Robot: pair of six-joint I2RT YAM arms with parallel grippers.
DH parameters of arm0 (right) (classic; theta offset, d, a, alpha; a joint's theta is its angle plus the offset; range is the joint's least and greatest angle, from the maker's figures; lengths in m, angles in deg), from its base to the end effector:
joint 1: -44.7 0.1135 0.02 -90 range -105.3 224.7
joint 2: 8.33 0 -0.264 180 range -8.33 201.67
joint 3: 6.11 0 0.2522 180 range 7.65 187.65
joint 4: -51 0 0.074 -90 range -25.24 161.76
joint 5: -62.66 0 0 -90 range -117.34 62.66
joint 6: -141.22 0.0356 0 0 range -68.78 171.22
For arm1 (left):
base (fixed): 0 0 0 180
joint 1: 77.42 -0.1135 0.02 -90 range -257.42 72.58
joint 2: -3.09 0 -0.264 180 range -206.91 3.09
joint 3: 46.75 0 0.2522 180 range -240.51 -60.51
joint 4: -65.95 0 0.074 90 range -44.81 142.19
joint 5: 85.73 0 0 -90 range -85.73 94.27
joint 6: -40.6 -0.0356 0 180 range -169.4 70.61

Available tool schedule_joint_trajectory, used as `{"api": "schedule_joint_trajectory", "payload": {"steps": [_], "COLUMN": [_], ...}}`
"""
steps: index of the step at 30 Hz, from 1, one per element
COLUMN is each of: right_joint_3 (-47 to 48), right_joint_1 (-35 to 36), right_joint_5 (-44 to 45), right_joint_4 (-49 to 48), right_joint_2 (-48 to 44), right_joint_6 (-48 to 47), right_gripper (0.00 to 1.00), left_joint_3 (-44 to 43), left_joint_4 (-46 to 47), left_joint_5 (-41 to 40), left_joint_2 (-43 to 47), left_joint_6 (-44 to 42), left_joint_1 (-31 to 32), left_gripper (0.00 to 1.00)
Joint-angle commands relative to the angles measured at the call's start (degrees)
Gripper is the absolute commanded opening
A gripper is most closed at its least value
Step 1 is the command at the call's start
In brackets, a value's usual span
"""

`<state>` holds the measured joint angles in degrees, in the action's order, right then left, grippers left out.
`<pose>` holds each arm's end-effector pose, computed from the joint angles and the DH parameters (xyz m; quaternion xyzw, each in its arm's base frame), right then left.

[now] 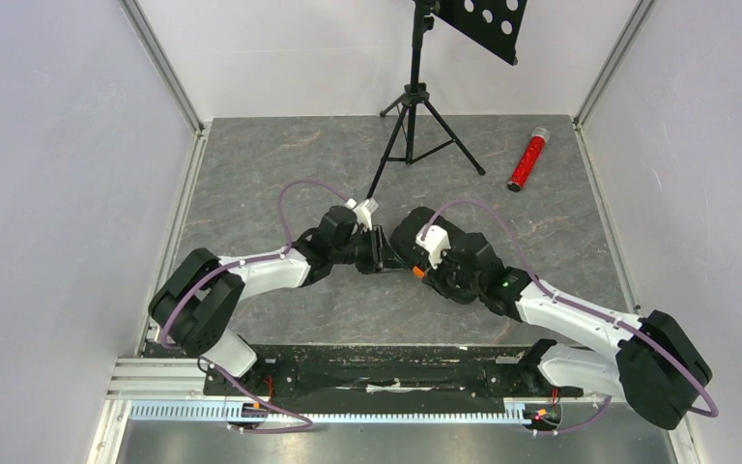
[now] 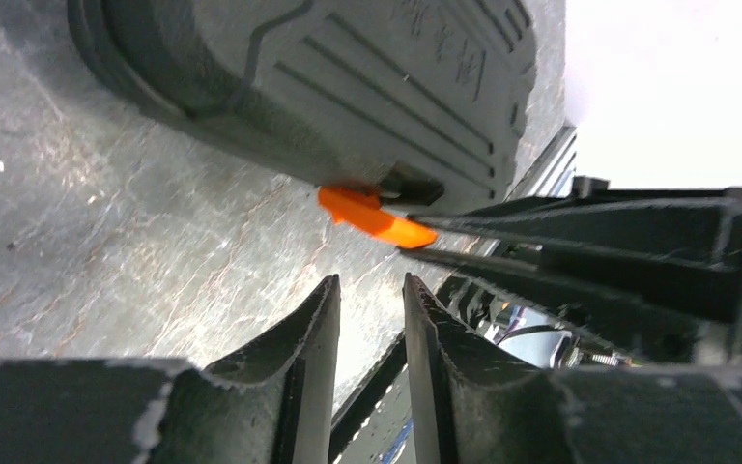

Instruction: Pack the tool kit

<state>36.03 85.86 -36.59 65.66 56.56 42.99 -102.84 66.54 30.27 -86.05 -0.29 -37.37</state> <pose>0.1673 0.1539 0.1887 -0.4058 0.7970 0.1945 0.4030 0.2325 -0.2158 0.1830 0.0405 0.8600 -0.4696 0.1956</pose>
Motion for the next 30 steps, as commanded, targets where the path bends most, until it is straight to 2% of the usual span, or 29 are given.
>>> {"api": "schedule_joint_trajectory", "payload": {"steps": [1,8,24,30], "right_joint_3": [1.29,0.58,0.62,0.72], "right_joint_1": [-1.92,-3.06,-3.73,-3.82], "right_joint_5": [0.23,-0.24,-0.59,-0.09], "right_joint_4": [-3.89,-3.89,-4.07,-4.07], "right_joint_2": [-1.78,-0.87,-0.37,-0.63], "right_joint_6": [1.67,2.60,3.56,3.58], "right_gripper": [0.16,0.18,0.23,0.24], "left_joint_3": [1.08,-2.19,-8.24,-9.50], "left_joint_4": [3.35,3.75,1.68,0.56], "left_joint_5": [0.65,0.72,0.45,0.55], "left_joint_2": [-0.18,-3.84,-9.48,-11.28], "left_joint_6": [-3.66,-2.83,-1.46,-1.28], "left_joint_1": [1.22,2.71,3.80,4.63], "left_gripper": [0.35,0.27,0.21,0.12]}}
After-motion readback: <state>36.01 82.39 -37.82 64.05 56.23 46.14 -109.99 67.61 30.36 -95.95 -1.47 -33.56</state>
